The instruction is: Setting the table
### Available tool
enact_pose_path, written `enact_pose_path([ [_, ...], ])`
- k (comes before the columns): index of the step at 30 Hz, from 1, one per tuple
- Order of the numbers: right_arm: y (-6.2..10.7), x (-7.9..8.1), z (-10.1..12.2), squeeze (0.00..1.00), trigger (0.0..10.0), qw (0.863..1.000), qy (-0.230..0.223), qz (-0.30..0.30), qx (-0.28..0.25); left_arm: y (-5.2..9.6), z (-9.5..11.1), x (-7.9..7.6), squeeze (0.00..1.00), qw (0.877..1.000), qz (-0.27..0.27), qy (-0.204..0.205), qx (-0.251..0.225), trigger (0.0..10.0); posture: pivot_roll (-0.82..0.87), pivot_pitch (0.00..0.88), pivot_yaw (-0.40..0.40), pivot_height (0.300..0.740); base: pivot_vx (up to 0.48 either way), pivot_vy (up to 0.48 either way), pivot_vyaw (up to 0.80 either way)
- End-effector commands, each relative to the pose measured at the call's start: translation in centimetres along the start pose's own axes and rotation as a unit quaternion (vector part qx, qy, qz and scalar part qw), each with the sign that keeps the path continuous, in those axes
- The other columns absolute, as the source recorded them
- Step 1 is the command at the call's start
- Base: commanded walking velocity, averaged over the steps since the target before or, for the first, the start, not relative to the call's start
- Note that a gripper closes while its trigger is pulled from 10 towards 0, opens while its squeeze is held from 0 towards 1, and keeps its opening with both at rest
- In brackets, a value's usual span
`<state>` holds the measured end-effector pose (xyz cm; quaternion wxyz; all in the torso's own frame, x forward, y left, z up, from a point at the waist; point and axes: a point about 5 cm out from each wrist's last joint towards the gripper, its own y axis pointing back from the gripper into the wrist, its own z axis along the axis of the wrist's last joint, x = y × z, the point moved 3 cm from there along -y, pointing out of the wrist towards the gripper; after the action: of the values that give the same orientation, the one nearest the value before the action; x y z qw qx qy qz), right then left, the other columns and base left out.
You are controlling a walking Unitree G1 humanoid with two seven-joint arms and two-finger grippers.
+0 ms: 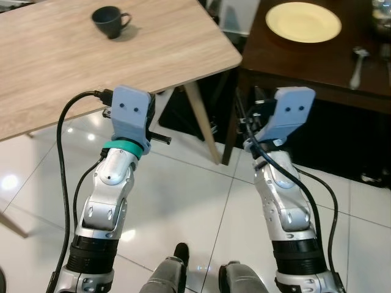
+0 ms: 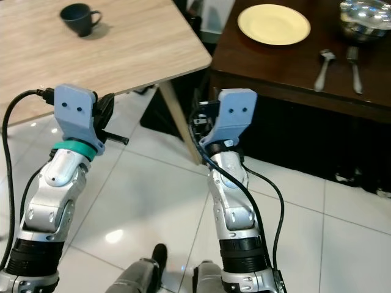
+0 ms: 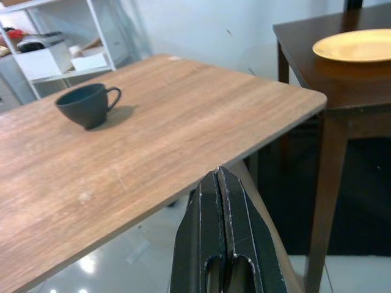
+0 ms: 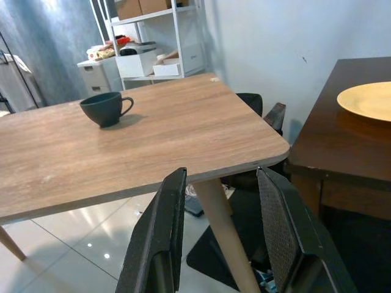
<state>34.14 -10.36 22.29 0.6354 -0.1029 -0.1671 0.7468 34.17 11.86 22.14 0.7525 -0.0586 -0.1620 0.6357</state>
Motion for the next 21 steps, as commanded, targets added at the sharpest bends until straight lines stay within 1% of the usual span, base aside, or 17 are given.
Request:
enact_pose_path([
  [1, 0.2, 0.0, -0.3, 0.0, 10.0, 1.0, -0.007, -0.001, 0.001, 0.1, -0.6, 0.5, 0.0, 1.0, 0.019, -0.016, 0.006, 10.0, -0.09, 0.116, 0.124, 0.74, 0.0, 0.0, 0.76],
  [3, 0.2, 0.0, -0.2, 0.0, 10.0, 1.0, -0.008, -0.002, -0.001, -0.1, -0.5, 0.9, 0.0, 0.999, 0.036, -0.035, 0.001, 10.0, -0.09, 0.115, 0.124, 0.74, 0.0, 0.0, 0.76],
  [4, 0.1, -0.1, -0.1, 0.0, 10.0, 1.0, -0.009, -0.001, -0.005, -0.2, -0.5, 1.1, 0.0, 0.997, 0.046, -0.053, 0.001, 10.0, -0.09, 0.115, 0.122, 0.74, 0.337, 0.0, 0.76],
  [7, 0.1, -0.1, 0.1, 0.0, 10.0, 1.0, -0.013, 0.0, -0.008, -0.3, -0.4, 1.3, 0.0, 0.997, 0.056, -0.059, -0.002, 10.0, -0.09, 0.115, 0.122, 0.74, 0.402, 0.0, 0.58],
  [9, 0.0, -0.1, 0.6, 0.0, 10.0, 0.999, -0.025, 0.003, -0.021, -0.6, -0.4, 1.9, 0.0, 0.995, 0.08, -0.062, 0.0, 10.0, -0.08, 0.118, 0.12, 0.74, 0.471, 0.0, 0.0],
  [11, -0.1, -0.2, 0.9, 0.0, 10.0, 0.999, -0.032, 0.003, -0.027, -0.7, -0.4, 2.1, 0.0, 0.995, 0.086, -0.06, 0.001, 10.0, -0.08, 0.118, 0.12, 0.74, 0.471, 0.0, 0.0],
  [16, -0.1, -0.3, 1.1, 0.0, 10.0, 0.999, -0.036, 0.005, -0.034, -1.0, -0.2, 2.1, 0.0, 0.995, 0.084, -0.058, -0.002, 10.0, -0.08, 0.122, 0.119, 0.74, 0.469, 0.0, 0.0],
  [21, 0.1, 0.0, 1.1, 0.0, 10.0, 0.999, -0.036, 0.01, -0.034, -1.1, -0.2, 1.9, 0.0, 0.995, 0.08, -0.058, -0.003, 10.0, -0.09, 0.126, 0.123, 0.74, 0.472, 0.0, 0.0],
])
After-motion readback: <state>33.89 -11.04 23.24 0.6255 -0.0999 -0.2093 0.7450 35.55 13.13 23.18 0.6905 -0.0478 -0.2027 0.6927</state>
